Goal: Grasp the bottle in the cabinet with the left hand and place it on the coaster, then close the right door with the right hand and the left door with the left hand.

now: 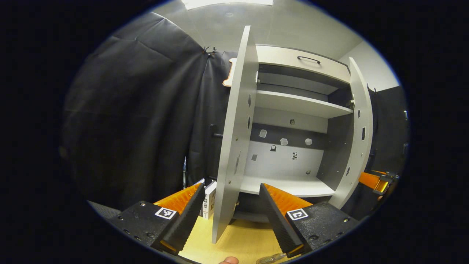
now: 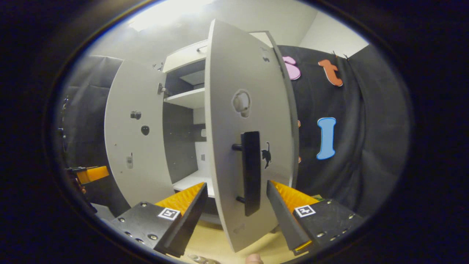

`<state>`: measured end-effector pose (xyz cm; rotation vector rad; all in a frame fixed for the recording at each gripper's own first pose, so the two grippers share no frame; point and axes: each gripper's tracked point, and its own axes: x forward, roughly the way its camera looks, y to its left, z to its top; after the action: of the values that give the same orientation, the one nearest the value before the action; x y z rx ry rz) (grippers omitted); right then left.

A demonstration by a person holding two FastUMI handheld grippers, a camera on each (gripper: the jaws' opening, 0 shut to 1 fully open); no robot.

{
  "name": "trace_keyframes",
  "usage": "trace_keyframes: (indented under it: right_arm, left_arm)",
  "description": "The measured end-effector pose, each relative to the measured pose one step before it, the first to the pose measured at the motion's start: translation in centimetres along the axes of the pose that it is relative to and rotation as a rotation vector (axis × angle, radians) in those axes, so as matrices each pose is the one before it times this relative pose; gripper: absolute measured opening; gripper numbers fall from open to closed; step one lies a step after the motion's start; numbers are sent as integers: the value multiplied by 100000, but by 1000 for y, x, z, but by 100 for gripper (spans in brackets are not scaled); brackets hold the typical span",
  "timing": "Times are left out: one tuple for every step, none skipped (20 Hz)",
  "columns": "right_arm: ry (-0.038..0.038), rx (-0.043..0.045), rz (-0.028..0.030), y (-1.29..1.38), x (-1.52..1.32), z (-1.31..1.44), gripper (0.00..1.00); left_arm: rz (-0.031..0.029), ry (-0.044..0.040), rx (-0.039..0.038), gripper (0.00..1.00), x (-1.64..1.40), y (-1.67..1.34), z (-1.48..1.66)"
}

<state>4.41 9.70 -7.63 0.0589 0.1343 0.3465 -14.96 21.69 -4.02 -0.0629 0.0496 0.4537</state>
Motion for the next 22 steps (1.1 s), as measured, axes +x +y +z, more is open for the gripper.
trace_keyframes:
  right_arm:
    - [-415, -1307, -1806, 43, -77, 16, 98]
    - [67, -1173, -387, 228, 152, 27, 98]
    - [71, -276, 403, 435, 150, -67, 98]
    - [53, 1058, 1087, 415, 88, 25, 99]
    - [-64, 1744, 1294, 553, -3, -38, 99]
    - [-188, 1646, 1400, 556, 46, 123, 98]
    - [-242, 955, 859, 515, 1, 50, 99]
    - [-202, -236, -306, 311, 163, 75, 99]
    - [-248, -871, -540, 307, 116, 33, 98]
    - [-157, -720, -380, 275, 78, -15, 98]
    - [-67, -315, -296, 377, -12, -227, 98]
    - [-31, 189, -372, 179, -35, -101, 98]
    - [-92, 457, -465, 163, -77, -152, 98]
    - [-83, 536, -723, 98, -49, -73, 98]
    - [51, 332, -583, -13, 63, -68, 98]
    - [60, 66, -610, 8, 115, -23, 98]
    - [-39, -52, -849, -42, -80, -70, 98]
    - [-223, 84, -717, -84, 108, 24, 98]
    - [-128, 175, -586, 95, 101, -115, 98]
    - [-54, 175, -376, 51, 150, 22, 98]
    - [-198, 151, -136, 186, 142, -121, 98]
    - [7, 122, -135, 139, 193, 14, 98]
  left_arm:
    - [511, 114, 302, 94, -31, 369, -86]
    - [443, -5, 369, 94, -91, 276, -112]
    - [199, 12, 280, 94, 31, 425, -16]
    - [150, 209, 291, 94, 86, 358, -58]
    - [380, 359, 320, 94, 96, 459, -35]
    - [498, 79, 177, 94, 79, 577, -24]
    - [396, -81, -167, 94, 279, 356, 68]
    - [81, 113, -521, 94, 314, 103, 43]
    - [-478, 196, -652, 94, 233, 83, -75]
    - [-689, 239, -354, 94, 389, 116, -32]
    - [-463, 97, 70, 94, 293, 210, 22]
    - [-200, -88, 358, 94, 83, 307, 0]
    - [-9, -324, 335, 94, 377, 285, 120]
    - [-30, -261, 161, 94, -42, 314, 202]
    - [-132, -371, -44, 94, 58, -24, -20]
    - [-280, -511, -83, 94, 145, -133, -77]
    - [-367, -125, 56, 94, 142, 1, 71]
    - [-346, 280, 183, 94, 1, -33, -43]
    - [-159, 69, 247, 94, -3, 8, 27]
    - [-18, -207, 277, 94, 1, 8, 63]
    - [292, -159, 416, 94, 66, -7, -45]
    - [509, -237, 512, 94, 18, 84, 35]
